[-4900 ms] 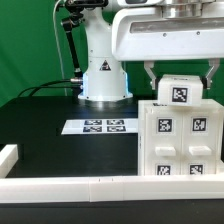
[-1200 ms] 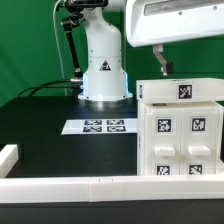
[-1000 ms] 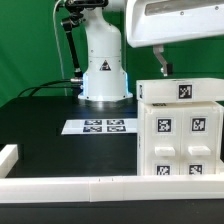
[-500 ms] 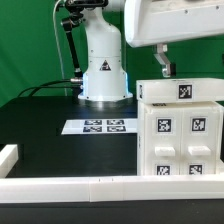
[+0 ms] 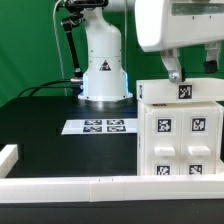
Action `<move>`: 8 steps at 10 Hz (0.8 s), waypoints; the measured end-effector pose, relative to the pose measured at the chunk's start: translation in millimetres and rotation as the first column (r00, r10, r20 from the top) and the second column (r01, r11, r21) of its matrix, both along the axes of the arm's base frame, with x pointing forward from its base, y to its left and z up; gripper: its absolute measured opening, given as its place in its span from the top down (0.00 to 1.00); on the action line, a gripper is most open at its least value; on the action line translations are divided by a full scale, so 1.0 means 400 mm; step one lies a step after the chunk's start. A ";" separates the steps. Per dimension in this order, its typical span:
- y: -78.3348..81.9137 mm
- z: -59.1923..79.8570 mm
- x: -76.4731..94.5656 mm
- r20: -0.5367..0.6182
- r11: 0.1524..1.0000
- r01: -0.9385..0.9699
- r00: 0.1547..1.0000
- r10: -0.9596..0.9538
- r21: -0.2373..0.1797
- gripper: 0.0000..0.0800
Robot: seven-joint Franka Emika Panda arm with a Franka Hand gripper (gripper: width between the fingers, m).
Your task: Assemble cabinet
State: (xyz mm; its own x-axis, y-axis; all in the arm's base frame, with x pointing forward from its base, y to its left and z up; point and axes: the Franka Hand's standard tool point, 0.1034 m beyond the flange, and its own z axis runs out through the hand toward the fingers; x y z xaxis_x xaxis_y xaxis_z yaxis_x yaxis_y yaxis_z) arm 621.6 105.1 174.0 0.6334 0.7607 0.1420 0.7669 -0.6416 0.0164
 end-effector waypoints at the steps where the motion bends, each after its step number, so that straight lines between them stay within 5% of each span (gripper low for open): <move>1: -0.003 0.000 -0.001 0.007 0.995 -0.096 0.995 0.096 -0.020 0.00; 8: -0.056 -0.010 0.001 -0.001 0.837 -0.530 0.845 0.535 -0.135 0.00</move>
Offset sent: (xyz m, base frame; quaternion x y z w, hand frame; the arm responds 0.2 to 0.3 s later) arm -0.0073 -0.0079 0.0006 -0.0086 0.0098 -0.2234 0.9746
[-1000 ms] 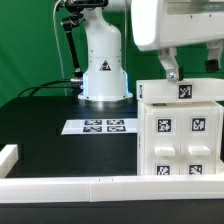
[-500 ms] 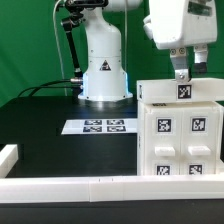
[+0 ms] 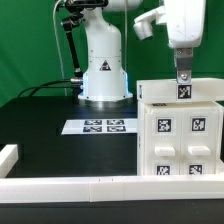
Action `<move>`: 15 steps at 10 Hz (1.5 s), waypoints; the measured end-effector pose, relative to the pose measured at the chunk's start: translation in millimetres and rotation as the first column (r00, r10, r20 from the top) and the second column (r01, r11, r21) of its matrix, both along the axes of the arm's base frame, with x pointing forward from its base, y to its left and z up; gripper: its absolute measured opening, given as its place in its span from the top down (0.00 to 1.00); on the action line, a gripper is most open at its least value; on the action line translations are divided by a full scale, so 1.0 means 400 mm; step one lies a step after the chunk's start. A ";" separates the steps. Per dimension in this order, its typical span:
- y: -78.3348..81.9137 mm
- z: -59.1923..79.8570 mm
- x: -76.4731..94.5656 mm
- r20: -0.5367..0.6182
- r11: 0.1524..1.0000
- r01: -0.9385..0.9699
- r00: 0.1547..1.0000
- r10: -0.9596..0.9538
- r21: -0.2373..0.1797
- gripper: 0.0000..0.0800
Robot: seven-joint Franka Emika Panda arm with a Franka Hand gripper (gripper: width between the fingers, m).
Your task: Assemble cabinet
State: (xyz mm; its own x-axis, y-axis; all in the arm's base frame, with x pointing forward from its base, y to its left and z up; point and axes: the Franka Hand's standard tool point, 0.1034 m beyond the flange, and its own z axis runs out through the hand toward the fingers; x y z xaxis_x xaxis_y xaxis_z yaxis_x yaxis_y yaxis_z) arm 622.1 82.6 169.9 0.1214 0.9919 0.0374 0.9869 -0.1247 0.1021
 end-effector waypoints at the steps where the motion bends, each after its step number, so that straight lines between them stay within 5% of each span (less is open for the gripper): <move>1: -0.007 -0.001 0.001 0.001 0.997 -0.074 0.997 0.074 -0.018 0.00; 5: -0.014 -0.010 0.000 -0.004 0.996 -0.084 0.996 0.084 -0.027 0.02; 6: -0.013 -0.024 -0.003 -0.011 0.996 -0.083 0.997 0.083 -0.027 0.23; 7: -0.012 -0.024 -0.002 -0.008 0.997 -0.079 0.997 0.079 -0.026 0.31; 15: -0.011 -0.023 0.001 -0.004 0.993 0.119 0.993 -0.119 -0.005 0.30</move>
Offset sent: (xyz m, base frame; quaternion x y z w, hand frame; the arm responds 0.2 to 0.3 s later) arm 0.0000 0.0000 0.0000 0.0000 0.0000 0.0000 1.0000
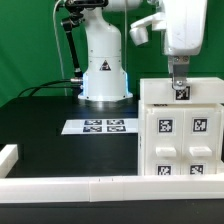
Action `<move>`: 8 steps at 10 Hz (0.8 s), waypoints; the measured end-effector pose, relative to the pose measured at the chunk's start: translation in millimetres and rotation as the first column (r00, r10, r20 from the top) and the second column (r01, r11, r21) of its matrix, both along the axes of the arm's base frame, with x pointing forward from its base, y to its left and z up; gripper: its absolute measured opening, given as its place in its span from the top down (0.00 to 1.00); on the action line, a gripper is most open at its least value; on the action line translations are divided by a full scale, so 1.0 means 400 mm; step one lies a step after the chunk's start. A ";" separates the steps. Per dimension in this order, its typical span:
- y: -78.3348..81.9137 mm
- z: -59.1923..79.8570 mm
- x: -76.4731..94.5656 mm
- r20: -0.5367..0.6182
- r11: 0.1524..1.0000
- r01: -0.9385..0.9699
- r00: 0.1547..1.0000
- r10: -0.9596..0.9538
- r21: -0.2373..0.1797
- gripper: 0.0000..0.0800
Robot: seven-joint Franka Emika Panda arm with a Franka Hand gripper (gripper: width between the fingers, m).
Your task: Assemble cabinet
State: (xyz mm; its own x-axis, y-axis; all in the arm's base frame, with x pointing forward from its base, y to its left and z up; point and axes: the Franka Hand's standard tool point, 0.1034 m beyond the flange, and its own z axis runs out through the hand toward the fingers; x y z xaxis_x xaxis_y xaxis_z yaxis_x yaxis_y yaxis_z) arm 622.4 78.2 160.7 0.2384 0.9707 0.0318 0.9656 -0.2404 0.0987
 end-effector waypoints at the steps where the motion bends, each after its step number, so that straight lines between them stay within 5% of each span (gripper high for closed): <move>1: 0.000 0.000 0.000 -0.001 0.997 0.082 0.997 -0.082 0.009 0.30; 5: 0.001 -0.003 -0.016 -0.002 0.867 0.495 0.869 -0.495 0.066 0.30; 8: 0.007 -0.004 -0.020 -0.027 0.646 0.756 0.652 -0.758 0.105 0.30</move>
Offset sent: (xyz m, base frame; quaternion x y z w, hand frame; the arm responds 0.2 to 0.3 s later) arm -0.0153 -0.0025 -0.0023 -0.0132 0.0139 0.2882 0.9574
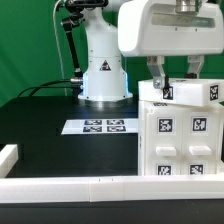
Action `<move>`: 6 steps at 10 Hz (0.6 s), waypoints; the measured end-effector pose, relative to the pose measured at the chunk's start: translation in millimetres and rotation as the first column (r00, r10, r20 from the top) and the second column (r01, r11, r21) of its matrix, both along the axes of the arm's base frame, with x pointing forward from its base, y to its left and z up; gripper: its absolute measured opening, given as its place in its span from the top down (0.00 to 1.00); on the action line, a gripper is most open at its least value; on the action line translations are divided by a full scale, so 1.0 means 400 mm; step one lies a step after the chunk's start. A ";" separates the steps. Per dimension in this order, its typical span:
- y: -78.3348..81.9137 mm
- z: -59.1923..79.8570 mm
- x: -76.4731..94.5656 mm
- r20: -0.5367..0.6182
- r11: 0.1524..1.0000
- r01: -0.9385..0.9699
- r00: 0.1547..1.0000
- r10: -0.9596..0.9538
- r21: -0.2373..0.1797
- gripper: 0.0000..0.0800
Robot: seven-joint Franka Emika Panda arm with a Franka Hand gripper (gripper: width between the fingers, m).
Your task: Assemble cabinet
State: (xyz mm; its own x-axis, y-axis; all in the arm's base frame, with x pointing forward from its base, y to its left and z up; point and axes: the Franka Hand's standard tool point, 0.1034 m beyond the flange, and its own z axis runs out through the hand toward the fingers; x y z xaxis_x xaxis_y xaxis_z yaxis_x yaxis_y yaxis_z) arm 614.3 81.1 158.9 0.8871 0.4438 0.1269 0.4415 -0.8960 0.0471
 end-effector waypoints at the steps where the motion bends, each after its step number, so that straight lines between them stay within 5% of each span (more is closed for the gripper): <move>1: 0.001 0.000 0.000 -0.002 0.994 0.105 0.994 -0.105 0.014 0.30; 6: 0.005 0.000 0.003 -0.029 0.866 0.494 0.869 -0.493 0.072 0.30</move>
Offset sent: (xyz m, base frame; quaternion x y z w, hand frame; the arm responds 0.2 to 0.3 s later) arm 0.0024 -0.0003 -0.0078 -0.0278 -0.0100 0.2503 0.9677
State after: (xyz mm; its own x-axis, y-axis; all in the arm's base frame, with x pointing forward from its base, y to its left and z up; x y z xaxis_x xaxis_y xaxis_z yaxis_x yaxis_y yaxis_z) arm 615.3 83.0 158.9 0.9892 -0.0631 0.1324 -0.0595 -0.9978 -0.0306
